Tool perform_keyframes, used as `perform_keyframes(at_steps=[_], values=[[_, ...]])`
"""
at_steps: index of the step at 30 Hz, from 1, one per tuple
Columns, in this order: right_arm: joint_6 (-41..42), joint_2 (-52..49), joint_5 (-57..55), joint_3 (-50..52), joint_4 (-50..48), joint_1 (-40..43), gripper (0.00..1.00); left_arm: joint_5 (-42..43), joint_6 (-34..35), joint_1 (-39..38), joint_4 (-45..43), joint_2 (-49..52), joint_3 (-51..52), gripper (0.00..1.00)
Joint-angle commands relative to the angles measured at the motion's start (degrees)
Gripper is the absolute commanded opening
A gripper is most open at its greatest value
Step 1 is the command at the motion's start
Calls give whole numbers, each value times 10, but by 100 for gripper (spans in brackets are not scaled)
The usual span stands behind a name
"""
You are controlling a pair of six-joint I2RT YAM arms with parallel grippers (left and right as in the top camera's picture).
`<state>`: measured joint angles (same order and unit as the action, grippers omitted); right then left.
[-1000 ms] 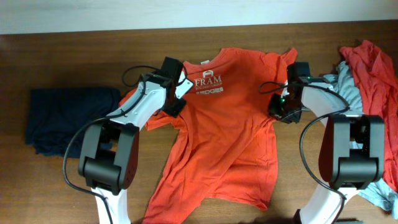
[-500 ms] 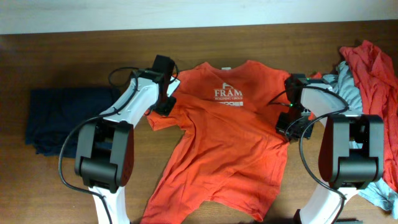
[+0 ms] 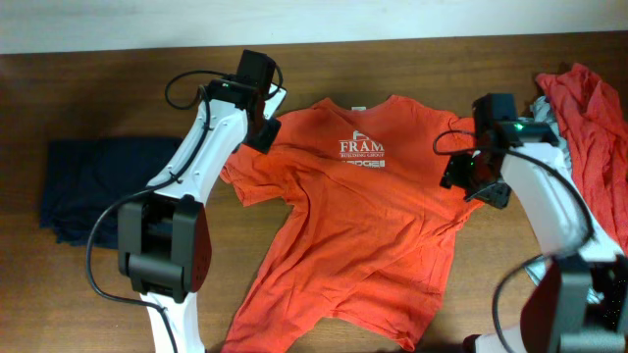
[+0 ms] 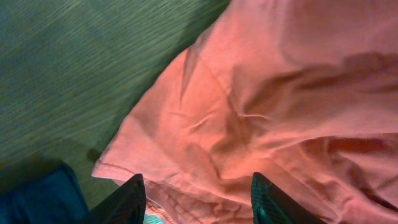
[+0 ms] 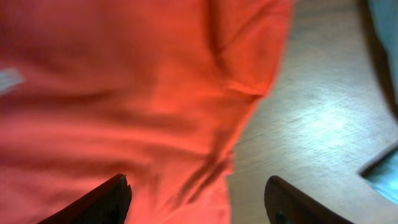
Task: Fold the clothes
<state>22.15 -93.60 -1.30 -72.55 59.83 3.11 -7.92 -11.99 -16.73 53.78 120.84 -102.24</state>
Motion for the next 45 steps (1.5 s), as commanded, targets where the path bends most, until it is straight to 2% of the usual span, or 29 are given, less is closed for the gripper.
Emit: perform_keyframes(at_steps=[1, 4, 11, 20, 28, 36, 37, 38, 42, 44, 45], values=[[-100, 37, 135, -9, -7, -1, 74, 14, -9, 23, -5, 27, -5, 54], [-127, 42, 182, -9, -6, -1, 74, 30, -10, 33, -16, 39, -5, 54], [-131, 42, 183, -9, -7, -1, 75, 56, -26, 39, -27, 57, -5, 56], [-149, 42, 224, -9, -6, -2, 75, 56, -26, 48, -58, 58, -2, 65], [-149, 42, 223, -9, -2, -2, 76, 110, -31, 75, -78, 81, -1, 66], [-149, 42, 223, -9, 0, -2, 76, 116, -31, 78, -75, 131, -1, 66], [-149, 42, 223, -9, 0, -2, 76, 117, -31, 77, -70, 132, -1, 65], [-148, 42, 223, -9, 0, -2, 76, 118, -31, 77, -62, 133, -1, 59], [-148, 42, 223, -9, 0, -2, 76, 118, -30, 75, -18, 133, -2, 9], [-148, 42, 223, -9, 0, -2, 75, 117, -14, 75, 9, 133, -2, 1], [-148, 42, 223, -9, 0, -2, 76, 116, -3, 75, 21, 133, -2, 1]])
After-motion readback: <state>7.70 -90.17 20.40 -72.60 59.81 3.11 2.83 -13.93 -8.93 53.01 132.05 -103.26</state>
